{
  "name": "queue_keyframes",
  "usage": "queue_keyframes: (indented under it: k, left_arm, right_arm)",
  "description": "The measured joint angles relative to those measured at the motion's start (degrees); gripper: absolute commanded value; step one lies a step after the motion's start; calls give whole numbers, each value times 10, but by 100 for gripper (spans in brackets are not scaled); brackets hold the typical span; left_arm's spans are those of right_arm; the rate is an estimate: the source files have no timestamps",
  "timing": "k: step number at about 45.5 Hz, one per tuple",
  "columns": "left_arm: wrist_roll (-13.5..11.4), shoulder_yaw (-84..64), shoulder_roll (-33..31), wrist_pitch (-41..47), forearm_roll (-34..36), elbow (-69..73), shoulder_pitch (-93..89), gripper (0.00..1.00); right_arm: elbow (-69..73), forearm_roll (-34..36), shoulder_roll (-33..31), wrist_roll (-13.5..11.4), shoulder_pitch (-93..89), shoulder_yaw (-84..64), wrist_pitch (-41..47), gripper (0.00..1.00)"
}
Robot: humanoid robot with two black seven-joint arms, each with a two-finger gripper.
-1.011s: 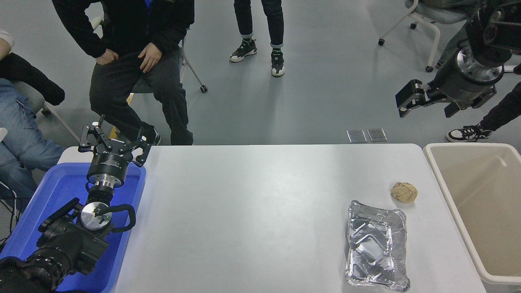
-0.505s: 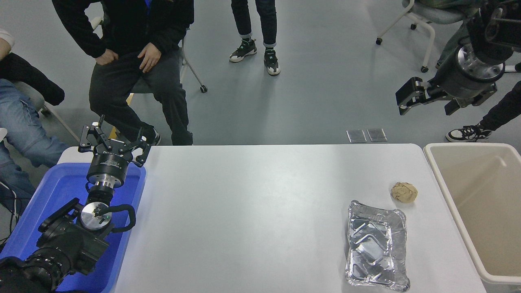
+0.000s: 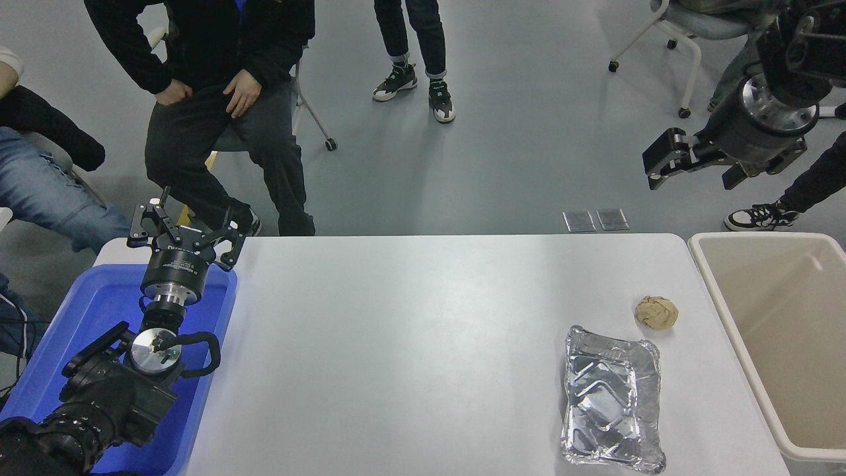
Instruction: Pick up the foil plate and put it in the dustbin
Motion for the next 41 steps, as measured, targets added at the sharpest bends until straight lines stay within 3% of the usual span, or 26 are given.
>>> queue_keyframes:
  k: [29,41]
  left_arm:
    - [0,0,0,0,0,0,0,99]
    - [0,0,0,0,0,0,0,99]
  right_arm:
    - [0,-1,-19,0,10,-46,0,100]
    - [-3,-49,-36,-3,-56,10,0,100]
